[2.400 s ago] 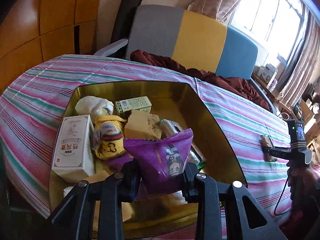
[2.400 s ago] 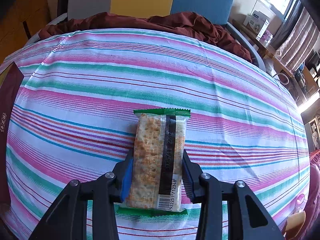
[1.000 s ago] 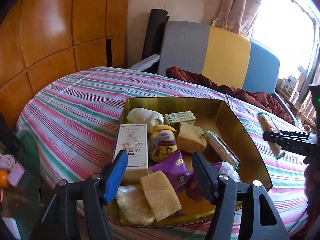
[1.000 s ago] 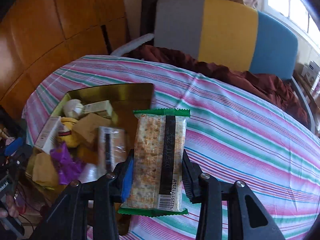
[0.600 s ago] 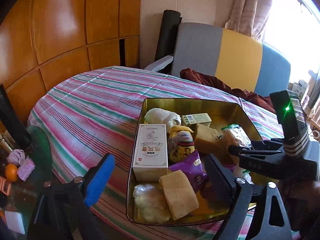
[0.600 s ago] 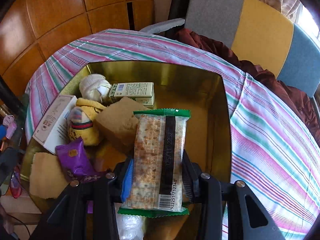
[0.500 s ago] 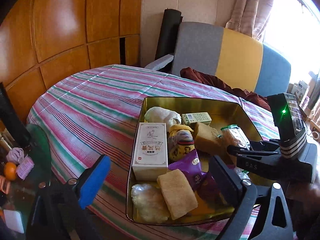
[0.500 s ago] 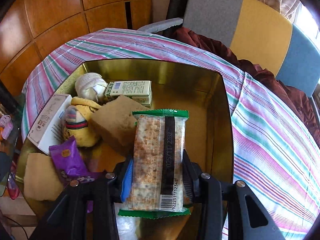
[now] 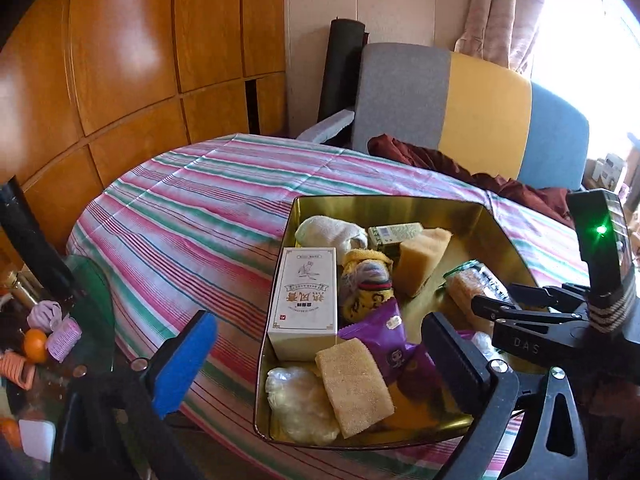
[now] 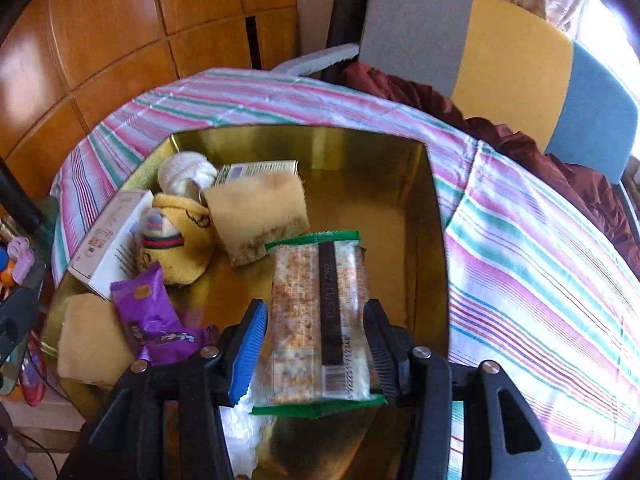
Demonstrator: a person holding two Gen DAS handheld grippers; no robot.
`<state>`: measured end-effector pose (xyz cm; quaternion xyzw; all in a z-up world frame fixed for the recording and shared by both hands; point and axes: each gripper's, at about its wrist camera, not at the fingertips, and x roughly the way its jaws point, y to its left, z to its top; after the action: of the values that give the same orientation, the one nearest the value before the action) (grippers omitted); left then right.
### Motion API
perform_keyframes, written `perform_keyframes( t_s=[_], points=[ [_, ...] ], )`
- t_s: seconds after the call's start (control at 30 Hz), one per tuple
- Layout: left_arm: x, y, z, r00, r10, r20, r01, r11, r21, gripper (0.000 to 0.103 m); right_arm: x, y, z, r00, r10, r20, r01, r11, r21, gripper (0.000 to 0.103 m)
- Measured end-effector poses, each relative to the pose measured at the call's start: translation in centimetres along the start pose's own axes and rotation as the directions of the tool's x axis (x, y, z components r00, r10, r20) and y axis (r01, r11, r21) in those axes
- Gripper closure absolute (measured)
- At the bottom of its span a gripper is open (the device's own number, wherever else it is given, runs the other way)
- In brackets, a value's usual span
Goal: Organize objects
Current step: 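Carry the cracker pack into the gold tray and open the right gripper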
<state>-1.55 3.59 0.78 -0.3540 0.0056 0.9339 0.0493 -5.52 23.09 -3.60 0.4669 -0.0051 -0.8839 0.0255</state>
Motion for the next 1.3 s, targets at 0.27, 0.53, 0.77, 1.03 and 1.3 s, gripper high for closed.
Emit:
perform_keyframes(
  t_s=[0.27,0.53,0.77,1.03,1.3],
  points=[
    [-1.1,-0.6,0.1,1.000,-0.004,0.026,0.004,1.000,-0.026,0.000,-3.9,-0.7,-1.7,0.993,-0.057,0.107,0.048,0.995,0.085,0.029],
    [-1.8,-1.5,-0.4,0.999,-0.021,0.029,0.023,0.999,-0.043,0.000,-6.7,-1.7,-4.0,0.976,-0.135,0.169,0.104,0.978,0.182,0.028],
    [-2.2,-2.3,-1.1,0.999,-0.018,0.027,0.019,1.000,-0.018,0.000,-7.0,-2.1,-4.7,0.974,-0.145,0.171,0.109,0.973,0.203,0.028],
    [-2.4,-2.3,-1.2,0.999,-0.013,0.041,0.013,1.000,0.006,0.000,-6.7,-1.4,-4.8,0.972,-0.157,0.177,0.123,0.975,0.186,0.028],
    [-2.1,-2.1,-1.3,0.999,-0.010,0.039,0.009,1.000,0.008,0.000,-6.4,-1.3,-4.8,0.973,-0.156,0.172,0.124,0.975,0.184,0.028]
  ],
)
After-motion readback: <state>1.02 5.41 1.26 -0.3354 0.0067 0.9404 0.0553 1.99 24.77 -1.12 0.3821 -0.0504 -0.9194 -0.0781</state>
